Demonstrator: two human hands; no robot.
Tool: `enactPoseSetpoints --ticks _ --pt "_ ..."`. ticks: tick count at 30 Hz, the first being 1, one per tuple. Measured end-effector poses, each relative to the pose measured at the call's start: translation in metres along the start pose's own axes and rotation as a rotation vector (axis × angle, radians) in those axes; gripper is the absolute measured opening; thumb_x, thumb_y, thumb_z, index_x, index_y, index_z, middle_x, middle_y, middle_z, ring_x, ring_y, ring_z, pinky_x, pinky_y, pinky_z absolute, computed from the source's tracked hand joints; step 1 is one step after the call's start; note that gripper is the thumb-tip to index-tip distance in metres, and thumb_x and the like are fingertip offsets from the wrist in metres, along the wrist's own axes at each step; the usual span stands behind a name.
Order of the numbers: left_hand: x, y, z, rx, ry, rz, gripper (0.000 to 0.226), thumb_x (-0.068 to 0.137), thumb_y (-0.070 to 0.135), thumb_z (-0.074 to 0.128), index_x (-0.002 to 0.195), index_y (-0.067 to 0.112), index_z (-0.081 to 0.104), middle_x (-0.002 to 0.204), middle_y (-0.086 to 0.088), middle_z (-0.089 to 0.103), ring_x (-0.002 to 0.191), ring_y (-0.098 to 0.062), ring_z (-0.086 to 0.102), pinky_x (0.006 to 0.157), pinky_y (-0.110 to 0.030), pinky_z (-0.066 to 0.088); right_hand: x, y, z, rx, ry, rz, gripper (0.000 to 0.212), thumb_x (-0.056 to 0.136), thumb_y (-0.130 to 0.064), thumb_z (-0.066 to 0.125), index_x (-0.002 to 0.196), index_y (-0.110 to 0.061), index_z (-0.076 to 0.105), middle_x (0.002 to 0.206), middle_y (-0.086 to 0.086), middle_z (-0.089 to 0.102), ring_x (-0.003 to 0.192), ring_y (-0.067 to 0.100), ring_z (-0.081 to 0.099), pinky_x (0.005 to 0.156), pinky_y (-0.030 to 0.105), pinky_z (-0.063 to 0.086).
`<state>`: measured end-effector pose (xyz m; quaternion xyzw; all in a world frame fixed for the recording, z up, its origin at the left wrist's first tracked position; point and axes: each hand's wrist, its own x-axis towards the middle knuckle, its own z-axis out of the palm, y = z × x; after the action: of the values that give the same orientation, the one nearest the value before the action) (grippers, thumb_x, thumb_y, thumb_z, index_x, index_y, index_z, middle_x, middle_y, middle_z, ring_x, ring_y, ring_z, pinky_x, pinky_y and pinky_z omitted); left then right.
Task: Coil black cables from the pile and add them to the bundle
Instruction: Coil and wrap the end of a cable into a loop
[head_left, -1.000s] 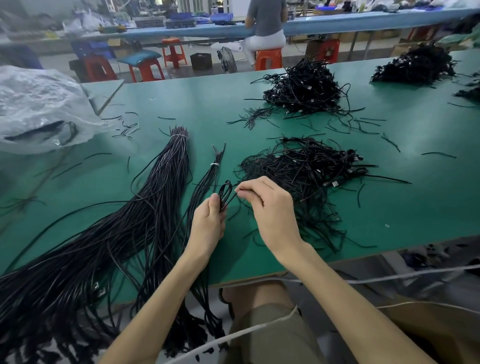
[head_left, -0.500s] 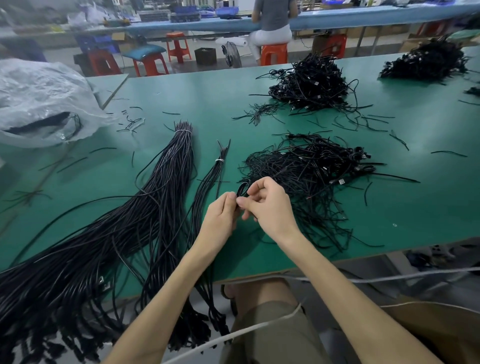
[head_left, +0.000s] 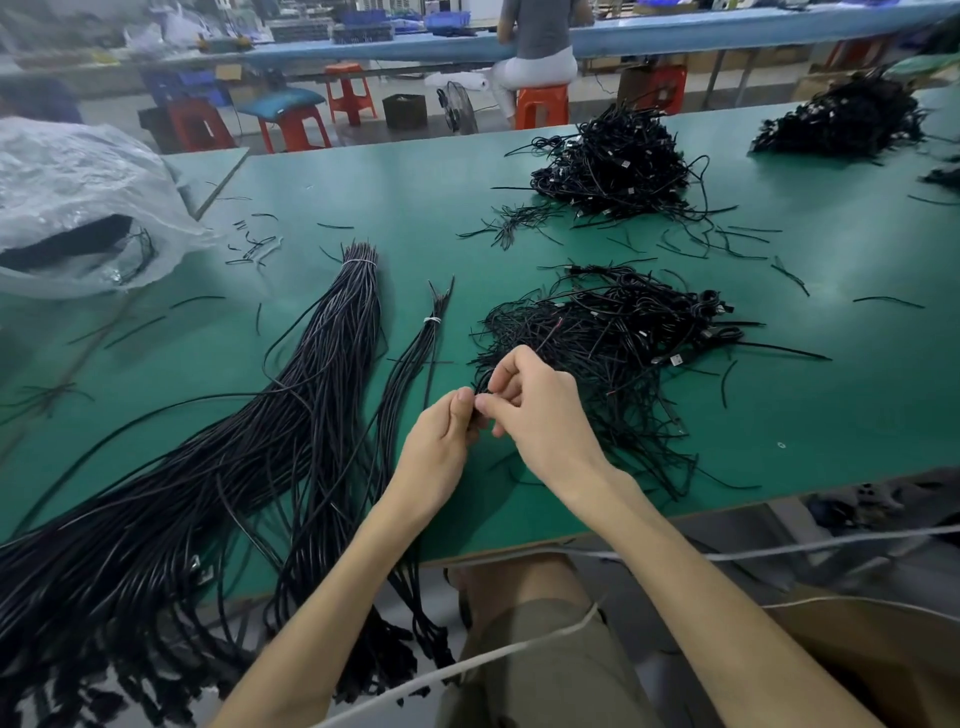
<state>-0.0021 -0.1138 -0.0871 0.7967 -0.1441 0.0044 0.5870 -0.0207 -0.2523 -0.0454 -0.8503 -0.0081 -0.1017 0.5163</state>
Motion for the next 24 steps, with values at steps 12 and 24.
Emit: enactPoseSetpoints --ticks 12,24 --pt "-0.005 0.006 0.0 0.119 -0.074 0.03 0.055 0.105 0.059 0.02 0.075 0.019 0.043 0.06 0.015 0.042 0.059 -0.012 0.038 0.063 -0.038 0.029 -0.011 -0.034 -0.007 -0.452 -0.075 -0.126 0.008 0.098 -0.003 0.048 0.097 -0.011 0.046 0.092 0.01 0.067 0.081 0.032 0.064 0.073 0.047 0.055" --pt "-0.002 0.01 -0.006 -0.236 0.041 -0.101 0.062 0.113 0.037 0.029 0.056 0.025 0.051 0.047 0.012 0.031 0.042 -0.004 0.024 0.042 -0.016 0.023 -0.019 -0.022 0.007 -0.117 -0.036 -0.122 0.014 0.101 -0.016 0.061 0.104 -0.019 0.048 0.091 -0.001 0.062 0.082 0.018 0.063 0.076 0.043 0.055"
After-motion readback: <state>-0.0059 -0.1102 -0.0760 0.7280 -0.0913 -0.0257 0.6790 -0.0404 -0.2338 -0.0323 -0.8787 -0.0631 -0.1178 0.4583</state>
